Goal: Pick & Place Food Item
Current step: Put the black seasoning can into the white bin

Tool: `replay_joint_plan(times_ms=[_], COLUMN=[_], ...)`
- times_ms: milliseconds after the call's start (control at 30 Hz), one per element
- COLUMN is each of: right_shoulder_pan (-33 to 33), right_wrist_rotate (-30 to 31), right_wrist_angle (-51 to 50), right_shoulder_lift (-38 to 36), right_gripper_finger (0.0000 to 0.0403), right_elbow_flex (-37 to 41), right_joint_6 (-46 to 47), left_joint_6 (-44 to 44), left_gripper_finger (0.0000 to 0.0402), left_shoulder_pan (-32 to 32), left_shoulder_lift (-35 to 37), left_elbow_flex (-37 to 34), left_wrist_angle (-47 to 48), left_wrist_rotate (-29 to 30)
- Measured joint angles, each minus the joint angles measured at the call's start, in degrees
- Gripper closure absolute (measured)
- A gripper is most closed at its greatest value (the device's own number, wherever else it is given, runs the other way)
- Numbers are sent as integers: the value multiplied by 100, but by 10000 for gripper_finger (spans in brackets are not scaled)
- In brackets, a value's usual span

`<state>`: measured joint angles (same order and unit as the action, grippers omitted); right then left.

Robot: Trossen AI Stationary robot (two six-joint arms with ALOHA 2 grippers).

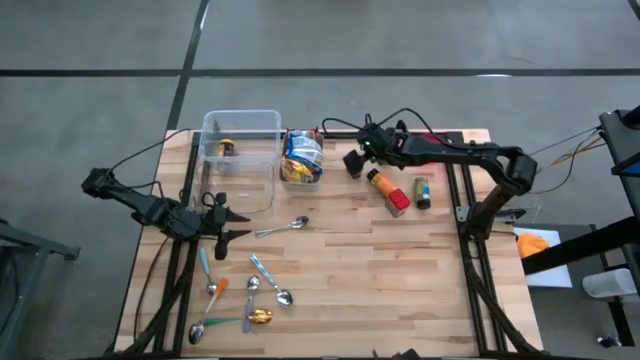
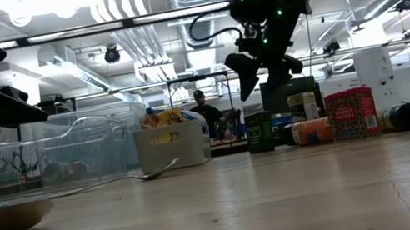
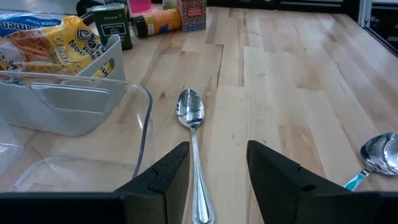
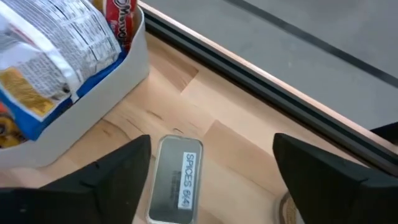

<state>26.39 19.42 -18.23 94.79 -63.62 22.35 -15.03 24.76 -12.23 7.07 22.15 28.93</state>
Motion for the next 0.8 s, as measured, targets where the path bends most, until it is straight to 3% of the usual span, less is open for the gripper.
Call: replay_joint_plan(times_ms=[267, 800], right_shoulder_pan=[31, 0], right_wrist_rotate=[-38, -302], right_wrist_angle=[1, 51], right_shoulder_lift=[358, 366], right_gripper_finger=[46, 46], right_elbow_flex=[-235, 22], right_joint_6=[-1, 176], left_joint_6=[-2, -2], left_gripper_finger=[238, 238], left_shoulder_pan=[1, 1], left_shoulder_lift=[0, 0], left_elbow_flex=[0, -2], left_wrist_angle=[-2, 0], left_wrist_rotate=[1, 0])
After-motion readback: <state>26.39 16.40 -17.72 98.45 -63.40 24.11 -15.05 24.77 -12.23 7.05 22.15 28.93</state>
